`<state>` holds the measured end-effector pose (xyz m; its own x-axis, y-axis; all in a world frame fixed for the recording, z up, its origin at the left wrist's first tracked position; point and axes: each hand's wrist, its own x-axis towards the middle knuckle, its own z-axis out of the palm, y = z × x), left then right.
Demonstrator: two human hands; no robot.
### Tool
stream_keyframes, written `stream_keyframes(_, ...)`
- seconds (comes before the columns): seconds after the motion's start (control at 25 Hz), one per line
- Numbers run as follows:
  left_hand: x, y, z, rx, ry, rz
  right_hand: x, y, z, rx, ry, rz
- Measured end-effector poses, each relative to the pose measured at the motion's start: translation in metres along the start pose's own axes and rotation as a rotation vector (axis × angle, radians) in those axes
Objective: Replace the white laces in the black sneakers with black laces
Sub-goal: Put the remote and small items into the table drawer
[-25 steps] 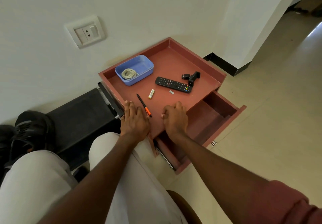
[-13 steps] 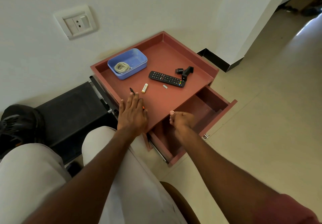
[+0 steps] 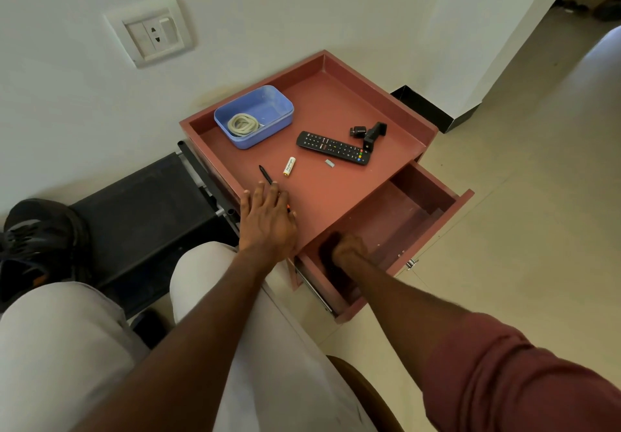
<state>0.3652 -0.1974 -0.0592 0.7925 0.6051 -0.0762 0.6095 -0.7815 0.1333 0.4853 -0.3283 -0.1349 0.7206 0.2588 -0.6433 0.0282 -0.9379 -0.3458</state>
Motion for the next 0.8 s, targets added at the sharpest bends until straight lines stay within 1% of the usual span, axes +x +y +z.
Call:
stream_keyframes(0.08, 0.0, 0.0, 0.001, 0.005, 0.001, 0.0, -0.002, 0.004, 0.005, -0.045, 0.032, -0.026)
stream_keyframes(0.16, -0.001, -0.001, -0.001, -0.003, 0.005, 0.004, -0.007, 0.007, -0.001, -0.038, 0.131, -0.039)
stream_keyframes(0.2, -0.001, -0.001, -0.001, -0.013, 0.009, 0.006, -0.011, 0.007, -0.006, 0.011, 0.205, -0.034)
stream_keyframes(0.28, -0.002, 0.0, 0.0, -0.042, 0.031, -0.018, -0.023, 0.002, -0.022, 0.225, 0.382, -0.044)
stream_keyframes(0.32, -0.003, 0.002, 0.001, -0.063, 0.062, -0.055, -0.034, -0.003, -0.032, 0.342, 0.484, -0.094)
stream_keyframes(0.36, -0.004, 0.004, 0.001, -0.098, 0.098, -0.116, -0.044, -0.01, -0.039, 0.429, 0.591, -0.184)
stream_keyframes(0.4, -0.004, 0.006, 0.001, -0.146, 0.123, -0.197, -0.052, -0.019, -0.045, 0.479, 0.665, -0.301)
stream_keyframes(0.44, -0.004, 0.008, -0.001, -0.199, 0.129, -0.28, -0.056, -0.031, -0.049, 0.484, 0.684, -0.429)
stream_keyframes(0.48, -0.003, 0.01, -0.002, -0.249, 0.116, -0.348, -0.057, -0.045, -0.051, 0.435, 0.641, -0.571)
stream_keyframes(0.52, -0.003, 0.012, -0.004, -0.284, 0.1, -0.391, -0.055, -0.059, -0.05, 0.336, 0.549, -0.714)
stream_keyframes(0.56, -0.003, 0.013, -0.006, -0.314, 0.087, -0.407, -0.051, -0.073, -0.046, 0.218, 0.44, -0.821)
stream_keyframes(0.6, -0.002, 0.013, -0.006, -0.345, 0.08, -0.4, -0.047, -0.086, -0.041, 0.102, 0.341, -0.884)
stream_keyframes(0.64, -0.002, 0.011, -0.006, -0.372, 0.079, -0.381, -0.043, -0.097, -0.037, 0.016, 0.271, -0.917)
stream_keyframes(0.68, -0.003, 0.009, -0.006, -0.39, 0.08, -0.36, -0.041, -0.105, -0.033, -0.027, 0.227, -0.913)
stream_keyframes(0.72, -0.002, 0.005, -0.005, -0.396, 0.083, -0.342, -0.039, -0.112, -0.03, -0.035, 0.208, -0.888)
stream_keyframes(0.8, -0.001, -0.002, -0.002, -0.376, 0.076, -0.324, -0.034, -0.118, -0.027, -0.05, 0.229, -0.832)
